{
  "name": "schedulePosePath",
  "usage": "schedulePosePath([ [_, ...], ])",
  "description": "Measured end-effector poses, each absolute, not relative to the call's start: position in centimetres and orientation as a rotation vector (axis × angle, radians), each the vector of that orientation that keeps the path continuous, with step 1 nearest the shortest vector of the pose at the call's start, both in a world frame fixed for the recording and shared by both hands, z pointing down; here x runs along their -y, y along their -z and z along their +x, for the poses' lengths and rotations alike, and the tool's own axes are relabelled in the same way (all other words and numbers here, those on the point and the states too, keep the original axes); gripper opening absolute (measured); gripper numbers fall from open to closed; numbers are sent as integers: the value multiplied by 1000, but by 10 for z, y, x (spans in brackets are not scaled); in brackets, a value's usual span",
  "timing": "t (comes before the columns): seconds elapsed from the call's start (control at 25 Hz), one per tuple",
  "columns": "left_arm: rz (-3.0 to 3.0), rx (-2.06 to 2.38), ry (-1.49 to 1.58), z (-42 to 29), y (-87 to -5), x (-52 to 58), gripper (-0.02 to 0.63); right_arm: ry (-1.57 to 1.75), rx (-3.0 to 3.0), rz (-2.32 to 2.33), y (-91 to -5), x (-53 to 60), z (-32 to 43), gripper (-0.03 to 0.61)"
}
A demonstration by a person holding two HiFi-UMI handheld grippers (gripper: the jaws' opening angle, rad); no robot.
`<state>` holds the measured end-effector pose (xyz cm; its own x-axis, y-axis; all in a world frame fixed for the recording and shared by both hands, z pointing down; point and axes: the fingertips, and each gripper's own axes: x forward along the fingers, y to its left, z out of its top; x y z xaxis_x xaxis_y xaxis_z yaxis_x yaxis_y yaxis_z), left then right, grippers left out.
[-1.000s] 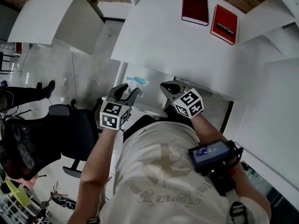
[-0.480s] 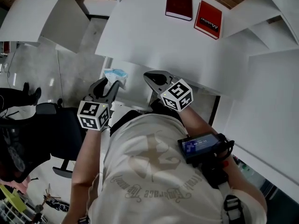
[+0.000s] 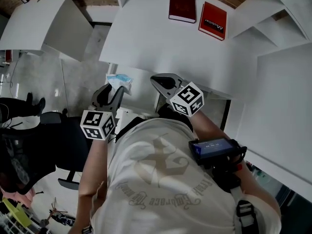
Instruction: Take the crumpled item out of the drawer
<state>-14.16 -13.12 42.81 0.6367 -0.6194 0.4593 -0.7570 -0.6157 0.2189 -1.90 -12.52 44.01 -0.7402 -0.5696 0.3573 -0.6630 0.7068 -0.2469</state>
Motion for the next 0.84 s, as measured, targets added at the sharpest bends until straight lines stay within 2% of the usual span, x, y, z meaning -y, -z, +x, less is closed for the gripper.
schedulePosePath([
  [0.84, 2442, 1019, -522, -128, -447, 100, 178, -565, 2625, 1024, -447, 97, -9, 23],
])
